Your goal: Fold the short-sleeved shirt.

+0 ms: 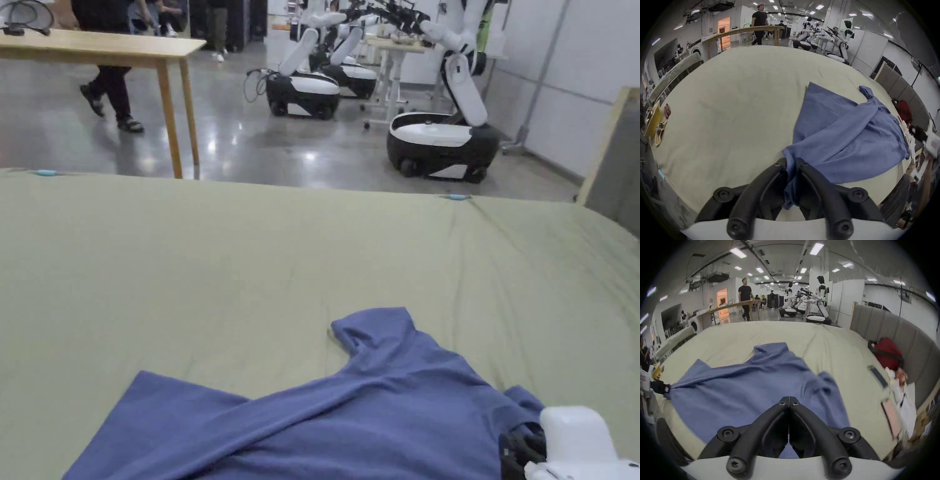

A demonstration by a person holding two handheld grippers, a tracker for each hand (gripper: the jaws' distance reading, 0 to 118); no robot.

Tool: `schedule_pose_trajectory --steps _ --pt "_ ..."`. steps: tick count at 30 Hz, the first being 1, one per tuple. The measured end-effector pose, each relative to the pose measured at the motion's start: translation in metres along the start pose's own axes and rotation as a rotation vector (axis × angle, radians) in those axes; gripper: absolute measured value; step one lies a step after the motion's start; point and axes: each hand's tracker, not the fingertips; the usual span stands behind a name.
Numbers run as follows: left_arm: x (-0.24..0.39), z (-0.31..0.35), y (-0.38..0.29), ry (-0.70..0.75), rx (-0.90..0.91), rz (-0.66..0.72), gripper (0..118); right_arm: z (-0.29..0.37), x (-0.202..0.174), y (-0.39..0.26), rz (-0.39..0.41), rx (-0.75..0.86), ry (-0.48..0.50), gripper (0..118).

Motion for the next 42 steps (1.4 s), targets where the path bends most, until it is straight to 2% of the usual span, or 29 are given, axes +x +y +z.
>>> schedule_pose_trajectory --steps 2,8,9,10,11,12,13,14,19,20,21,22,23,24,26,28,30,34,36,39,42 --pt "0.002 0.002 0.002 -0.011 -0.005 -0.002 9 -0.035 0.014 0.031 0.011 -0.012 0.011 1" --pt "0.002 0.004 0.009 -0.036 -0.010 0.030 9 -0.160 0.043 0.102 0.037 -0.188 0.080 1" --pt "0.002 0.003 0.010 -0.037 -0.011 0.033 9 -0.175 0.045 0.107 0.033 -0.190 0.075 8" --pt "0.002 0.002 0.011 -0.035 -0.015 0.036 9 -0.190 0.046 0.113 0.036 -0.223 0.082 51" --pt "0.003 0.002 0.011 -0.035 -0.020 0.042 9 -0.208 0.047 0.118 0.025 -0.274 0.102 102" --pt "0.004 0.001 0.011 -0.038 -0.022 0.043 9 -0.221 0.048 0.120 0.023 -0.329 0.118 118" --pt "0.004 -0.002 0.013 -0.032 -0.027 0.036 9 -0.231 0.046 0.118 0.032 -0.372 0.110 114" --pt "0.004 -0.003 0.014 -0.029 -0.028 0.036 9 -0.239 0.049 0.119 0.045 -0.314 0.109 114" --pt "0.007 -0.006 0.017 -0.028 -0.039 0.039 9 -0.271 0.021 0.106 0.228 -0.456 0.055 112" --pt "0.008 -0.007 0.017 -0.029 -0.041 0.040 9 -0.271 0.020 0.106 0.190 -0.437 0.064 110" --pt "0.008 -0.009 0.018 -0.026 -0.047 0.037 9 -0.270 0.021 0.107 0.159 -0.454 0.050 98" --pt "0.008 -0.010 0.018 -0.024 -0.045 0.035 9 -0.263 0.022 0.108 0.115 -0.458 0.074 69" --pt "0.009 -0.009 0.018 -0.024 -0.044 0.035 9 -0.254 0.019 0.112 0.106 -0.433 0.121 30" --pt "0.009 -0.009 0.018 -0.024 -0.043 0.036 9 -0.241 0.016 0.113 0.140 -0.396 0.103 2" --pt "0.010 -0.006 0.019 -0.026 -0.035 0.044 9 -0.217 0.014 0.114 0.200 -0.349 0.004 2" --pt "0.013 0.000 0.021 -0.018 -0.014 0.043 9 -0.194 0.015 0.121 0.169 -0.337 0.094 2" --pt "0.012 0.011 0.025 -0.028 0.008 0.048 9 -0.159 0.017 0.131 0.182 -0.243 0.073 2" --pt "0.016 0.043 0.044 -0.057 0.085 0.032 9 -0.077 0.039 0.165 0.131 -0.085 0.087 2" --pt "0.022 0.061 0.059 -0.091 0.137 0.031 9 -0.036 0.049 0.184 0.146 -0.032 0.088 2" --pt "0.032 0.085 0.085 -0.101 0.194 -0.010 9 0.033 0.060 0.205 0.146 0.097 0.036 2" --pt "0.046 0.109 0.112 -0.091 0.264 -0.058 9 0.094 0.078 0.219 0.101 0.192 0.015 2"
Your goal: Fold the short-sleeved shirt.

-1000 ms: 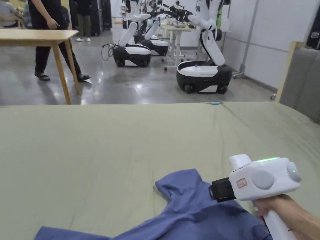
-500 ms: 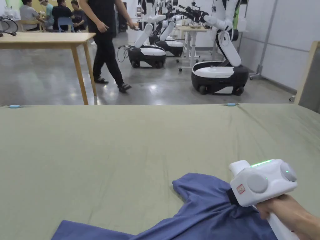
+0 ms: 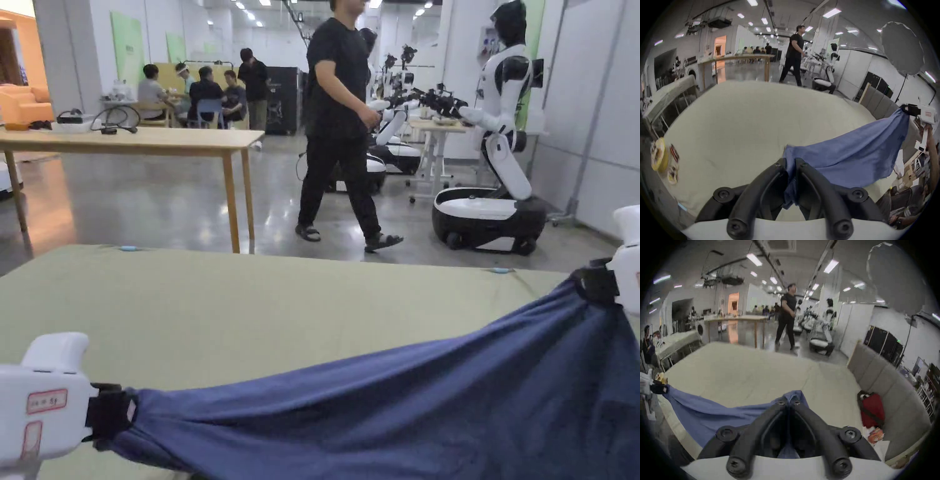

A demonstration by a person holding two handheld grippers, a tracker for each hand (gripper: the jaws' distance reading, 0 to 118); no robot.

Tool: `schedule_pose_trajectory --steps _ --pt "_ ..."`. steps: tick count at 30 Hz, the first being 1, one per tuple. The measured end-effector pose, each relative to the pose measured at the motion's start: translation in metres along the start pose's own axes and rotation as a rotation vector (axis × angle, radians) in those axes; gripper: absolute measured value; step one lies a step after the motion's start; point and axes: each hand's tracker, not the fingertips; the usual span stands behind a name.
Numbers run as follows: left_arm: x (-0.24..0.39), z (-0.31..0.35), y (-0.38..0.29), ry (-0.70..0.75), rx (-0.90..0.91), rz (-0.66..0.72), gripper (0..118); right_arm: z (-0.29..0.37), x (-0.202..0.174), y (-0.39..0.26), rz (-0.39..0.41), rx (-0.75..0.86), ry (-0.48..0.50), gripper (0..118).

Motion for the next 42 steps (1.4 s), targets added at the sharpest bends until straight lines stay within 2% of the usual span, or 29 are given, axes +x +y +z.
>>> schedule_pose_trajectory --steps 4,9,16,24,36,38,39,40,42 --pt "0.021 0.017 0.044 0.018 0.075 -0.059 9 0.056 0.028 0.026 -0.037 0.108 -0.068 2" --pt "0.049 0.040 0.098 0.039 0.167 -0.113 9 0.108 0.038 0.053 -0.069 0.198 -0.097 2" --pt "0.068 0.051 0.148 0.063 0.237 -0.105 9 0.104 0.057 0.088 -0.112 0.244 -0.136 2" --pt "0.074 0.025 0.194 0.120 0.262 -0.083 9 0.046 0.063 0.129 -0.112 0.232 -0.165 2" --pt "0.090 -0.065 0.276 0.179 0.303 -0.095 9 -0.069 0.081 0.206 -0.156 0.235 -0.179 2" --pt "0.092 -0.085 0.287 0.201 0.317 -0.107 9 -0.088 0.081 0.216 -0.145 0.236 -0.179 2" --pt "0.093 -0.093 0.293 0.237 0.293 -0.146 9 -0.098 0.080 0.223 -0.112 0.221 -0.199 2" --pt "0.093 -0.103 0.297 0.230 0.324 -0.127 9 -0.107 0.079 0.228 -0.084 0.230 -0.215 2" --pt "0.091 -0.119 0.305 0.237 0.321 -0.114 9 -0.119 0.078 0.236 -0.090 0.248 -0.209 2"
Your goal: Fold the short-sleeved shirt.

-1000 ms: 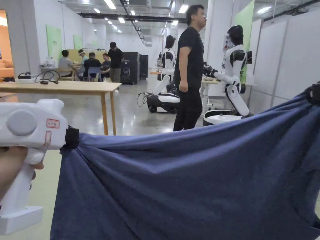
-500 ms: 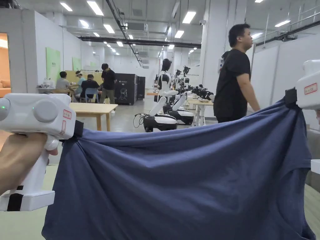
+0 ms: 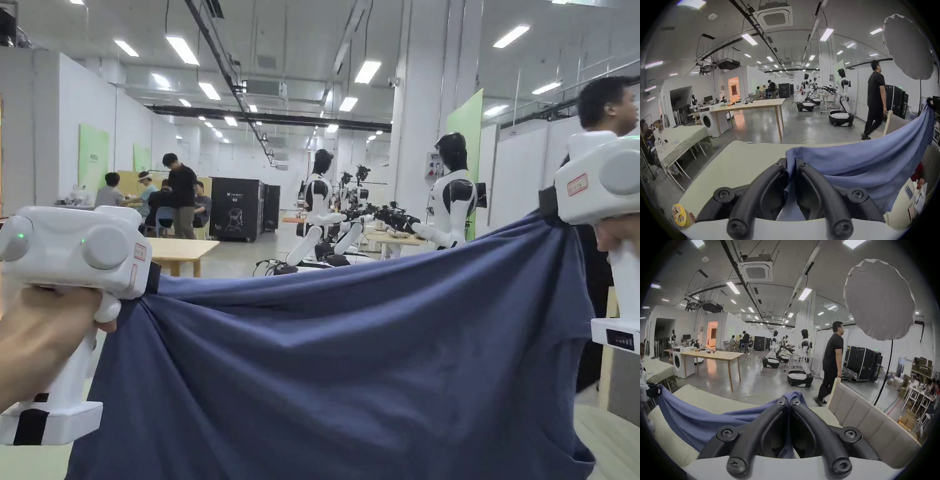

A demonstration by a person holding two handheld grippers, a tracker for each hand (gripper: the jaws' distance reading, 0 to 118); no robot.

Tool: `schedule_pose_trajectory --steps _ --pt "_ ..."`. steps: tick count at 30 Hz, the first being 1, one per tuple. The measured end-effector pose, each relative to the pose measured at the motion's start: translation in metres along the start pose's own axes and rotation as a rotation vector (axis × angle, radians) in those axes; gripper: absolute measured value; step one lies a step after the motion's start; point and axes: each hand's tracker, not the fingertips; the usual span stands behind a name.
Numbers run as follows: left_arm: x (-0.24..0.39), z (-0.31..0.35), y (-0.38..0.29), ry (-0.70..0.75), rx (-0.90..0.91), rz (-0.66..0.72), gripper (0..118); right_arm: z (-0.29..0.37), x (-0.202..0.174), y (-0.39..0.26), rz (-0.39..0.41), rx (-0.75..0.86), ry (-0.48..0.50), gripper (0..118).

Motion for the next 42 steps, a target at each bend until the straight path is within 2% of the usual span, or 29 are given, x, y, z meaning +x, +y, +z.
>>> schedule_pose_trajectory --steps 5,9,12,13,18,20,21,23,24,25,30,33,36,42 --pt "0.000 -0.038 -0.010 0.024 0.016 0.019 9 -0.026 -0.013 -0.014 0.009 -0.004 0.018 2" --pt "-0.001 -0.068 -0.047 0.033 -0.036 0.007 9 -0.041 -0.023 -0.061 -0.012 -0.052 0.051 2" --pt "-0.002 -0.085 -0.092 0.006 -0.125 0.010 9 -0.039 -0.031 -0.115 0.019 -0.133 0.066 2" --pt "-0.005 -0.088 -0.112 -0.006 -0.153 0.014 9 -0.035 -0.032 -0.137 0.023 -0.151 0.100 2" --pt "-0.016 -0.083 -0.207 -0.041 -0.277 -0.007 9 0.013 -0.033 -0.249 0.028 -0.276 0.156 2" --pt "-0.024 -0.070 -0.240 -0.054 -0.318 -0.006 9 0.042 -0.033 -0.290 0.014 -0.319 0.146 2" --pt "-0.029 -0.060 -0.256 -0.057 -0.328 -0.002 9 0.058 -0.031 -0.308 0.029 -0.356 0.196 2" --pt "-0.038 -0.039 -0.284 -0.074 -0.362 0.009 9 0.089 -0.028 -0.344 -0.012 -0.397 0.171 2" --pt "-0.043 -0.026 -0.296 -0.082 -0.375 0.011 9 0.110 -0.025 -0.360 -0.048 -0.403 0.213 2" --pt "-0.048 -0.010 -0.308 -0.087 -0.381 0.016 9 0.131 -0.025 -0.375 -0.075 -0.419 0.183 2" --pt "-0.075 0.049 -0.356 -0.110 -0.406 0.013 9 0.227 -0.022 -0.428 -0.148 -0.478 0.212 2" --pt "-0.090 0.096 -0.374 -0.131 -0.417 0.062 9 0.273 -0.020 -0.447 -0.144 -0.502 0.202 2" --pt "-0.104 0.137 -0.386 -0.139 -0.429 0.083 9 0.307 -0.011 -0.452 -0.193 -0.510 0.209 2" --pt "-0.116 0.186 -0.411 -0.179 -0.446 0.114 9 0.330 -0.006 -0.463 -0.177 -0.531 0.227 3"
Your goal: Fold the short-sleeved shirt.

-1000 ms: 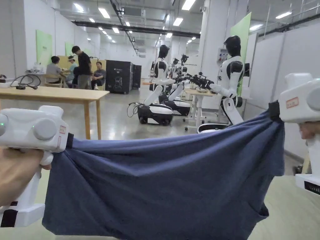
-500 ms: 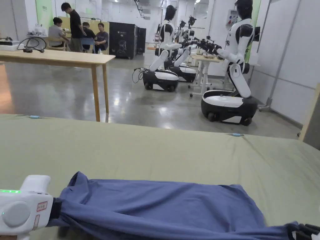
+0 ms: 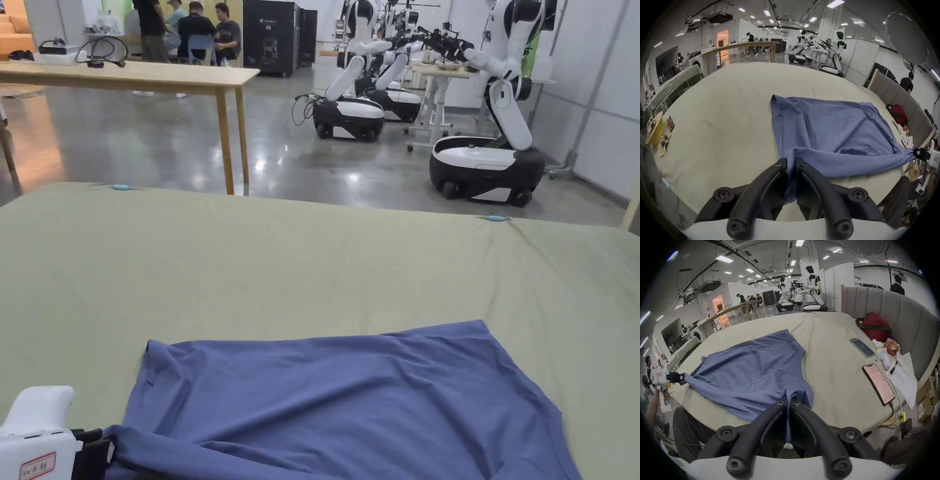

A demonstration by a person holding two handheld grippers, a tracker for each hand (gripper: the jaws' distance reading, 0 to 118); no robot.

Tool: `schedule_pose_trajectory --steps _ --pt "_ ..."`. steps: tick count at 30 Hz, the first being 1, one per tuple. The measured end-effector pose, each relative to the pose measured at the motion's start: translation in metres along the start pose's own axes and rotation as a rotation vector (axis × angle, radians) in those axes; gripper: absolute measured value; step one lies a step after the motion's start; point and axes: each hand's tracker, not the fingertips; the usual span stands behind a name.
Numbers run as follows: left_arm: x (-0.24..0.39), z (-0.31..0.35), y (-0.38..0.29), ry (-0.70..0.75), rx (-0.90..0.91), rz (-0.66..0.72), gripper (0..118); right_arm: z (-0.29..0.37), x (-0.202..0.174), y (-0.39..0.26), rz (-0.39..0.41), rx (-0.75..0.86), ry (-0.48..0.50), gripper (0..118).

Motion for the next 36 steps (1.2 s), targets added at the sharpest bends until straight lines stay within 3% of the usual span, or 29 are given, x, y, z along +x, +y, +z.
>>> schedule_pose_trajectory --steps 2,3,4,5,6,12,13,14,15,16,18,20,26,36 --pt "-0.001 -0.001 -0.008 -0.001 -0.008 -0.004 11 -0.004 -0.001 -0.004 0.001 -0.009 -0.002 12" --pt "-0.006 -0.007 -0.011 -0.005 -0.004 -0.004 19 -0.005 -0.002 -0.005 0.002 -0.006 0.002 32" --pt "-0.006 -0.007 -0.012 -0.004 -0.004 0.000 59 -0.005 -0.003 -0.006 0.004 -0.003 0.001 85" --pt "-0.006 -0.006 -0.014 0.007 -0.004 -0.002 100 -0.006 -0.002 -0.006 0.005 -0.002 0.009 118" --pt "-0.005 -0.004 -0.016 0.042 -0.002 -0.010 115 -0.007 -0.005 -0.007 0.006 0.005 0.010 117" --pt "0.017 0.042 -0.020 0.157 0.188 0.008 103 0.005 -0.024 0.002 0.059 0.108 -0.052 114" --pt "0.022 0.049 -0.022 0.156 0.197 0.015 84 0.003 -0.031 0.006 0.066 0.118 -0.064 100" --pt "0.026 0.054 -0.023 0.150 0.211 0.026 57 0.004 -0.037 0.007 0.060 0.144 -0.079 76" --pt "0.032 0.060 -0.026 0.142 0.229 0.031 18 0.005 -0.042 0.006 0.041 0.172 -0.065 41" --pt "0.037 0.062 -0.028 0.137 0.225 0.025 0 0.005 -0.047 0.006 0.031 0.174 -0.059 3" --pt "0.042 0.059 -0.035 0.119 0.190 0.047 0 -0.002 -0.058 0.004 0.025 0.192 -0.104 1" --pt "0.046 0.053 -0.041 0.044 0.190 0.100 0 -0.005 -0.064 0.000 0.040 0.179 -0.075 1" --pt "0.059 0.048 -0.044 0.099 0.211 0.099 0 -0.014 -0.086 -0.005 0.061 0.167 -0.064 1" --pt "0.039 -0.017 0.053 0.130 0.145 0.057 1 -0.037 -0.093 0.003 0.047 0.146 -0.051 1"
